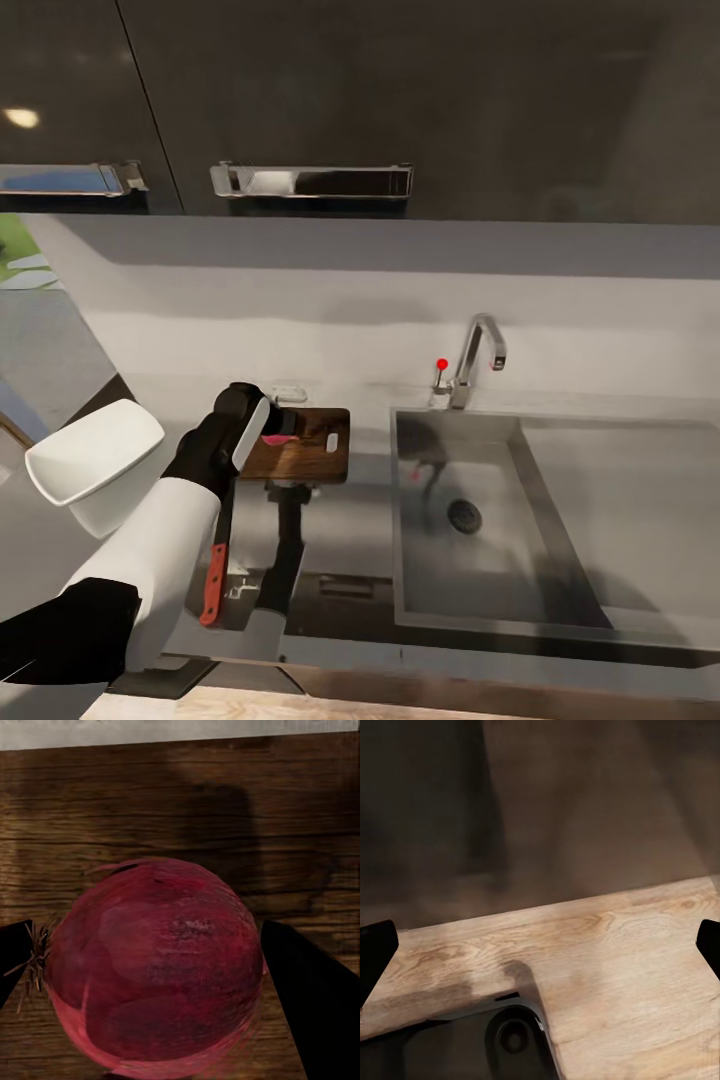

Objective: In the kitchen, take the Vidalia onion out of the sink, dice it on the chopping board with the paring knife, put the diced onion into the bowl on the countertop, then place both the paring knife and the chopping board into the sink.

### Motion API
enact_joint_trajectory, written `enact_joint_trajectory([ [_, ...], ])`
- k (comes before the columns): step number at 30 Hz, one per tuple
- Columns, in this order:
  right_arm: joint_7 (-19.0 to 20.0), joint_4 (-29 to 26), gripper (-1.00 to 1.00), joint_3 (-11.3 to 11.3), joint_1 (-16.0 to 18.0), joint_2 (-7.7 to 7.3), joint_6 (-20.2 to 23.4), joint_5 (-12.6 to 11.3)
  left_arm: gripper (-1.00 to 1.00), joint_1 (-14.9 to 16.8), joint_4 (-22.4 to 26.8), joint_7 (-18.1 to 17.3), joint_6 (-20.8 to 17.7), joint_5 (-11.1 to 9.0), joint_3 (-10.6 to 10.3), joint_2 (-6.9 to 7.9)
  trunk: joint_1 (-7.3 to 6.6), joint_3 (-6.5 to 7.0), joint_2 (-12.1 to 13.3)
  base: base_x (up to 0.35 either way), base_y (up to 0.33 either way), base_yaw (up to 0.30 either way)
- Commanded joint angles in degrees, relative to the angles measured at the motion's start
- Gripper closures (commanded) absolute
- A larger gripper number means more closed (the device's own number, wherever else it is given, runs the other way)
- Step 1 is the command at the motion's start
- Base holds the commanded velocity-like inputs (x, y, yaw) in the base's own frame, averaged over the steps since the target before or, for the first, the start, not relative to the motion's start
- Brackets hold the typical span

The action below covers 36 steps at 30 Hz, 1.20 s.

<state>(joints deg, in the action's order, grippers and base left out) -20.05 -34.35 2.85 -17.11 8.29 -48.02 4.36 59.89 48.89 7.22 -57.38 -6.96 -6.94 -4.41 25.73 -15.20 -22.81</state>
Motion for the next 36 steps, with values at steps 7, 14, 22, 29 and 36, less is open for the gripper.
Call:
enact_joint_trajectory([
  [7,-0.16,-0.10,-1.00,0.26,-0.02,0.06,0.03,0.47,1.00,0.05,-0.66,0.52,-0.19,-0.60,-0.12,0.02,0.05,-0.10,-0.11,0.073,0.041,0.000],
  [14,-0.16,-0.10,-1.00,0.24,-0.02,0.09,0.00,0.47,1.00,0.05,-0.88,0.52,-0.19,-0.60,-0.11,0.02,0.05,-0.10,-0.11,0.004,0.002,0.000],
  [22,-0.19,-0.10,-1.00,0.25,-0.02,0.06,-0.03,0.47,1.00,0.05,-2.55,0.49,-0.11,-0.60,-0.16,-0.07,0.05,-0.10,-0.11,0.000,0.000,0.000],
  [29,-0.23,-0.10,-1.00,0.26,-0.02,0.07,-0.05,0.47,1.00,0.05,-2.61,0.50,-0.10,-0.60,-0.18,-0.07,0.05,-0.10,-0.11,0.000,0.000,0.000],
  [36,-0.23,-0.10,-1.00,0.29,-0.02,0.06,-0.05,0.47,1.00,0.05,-2.65,0.47,-0.10,-0.60,-0.18,-0.07,0.05,-0.10,-0.11,0.000,0.000,0.000],
])
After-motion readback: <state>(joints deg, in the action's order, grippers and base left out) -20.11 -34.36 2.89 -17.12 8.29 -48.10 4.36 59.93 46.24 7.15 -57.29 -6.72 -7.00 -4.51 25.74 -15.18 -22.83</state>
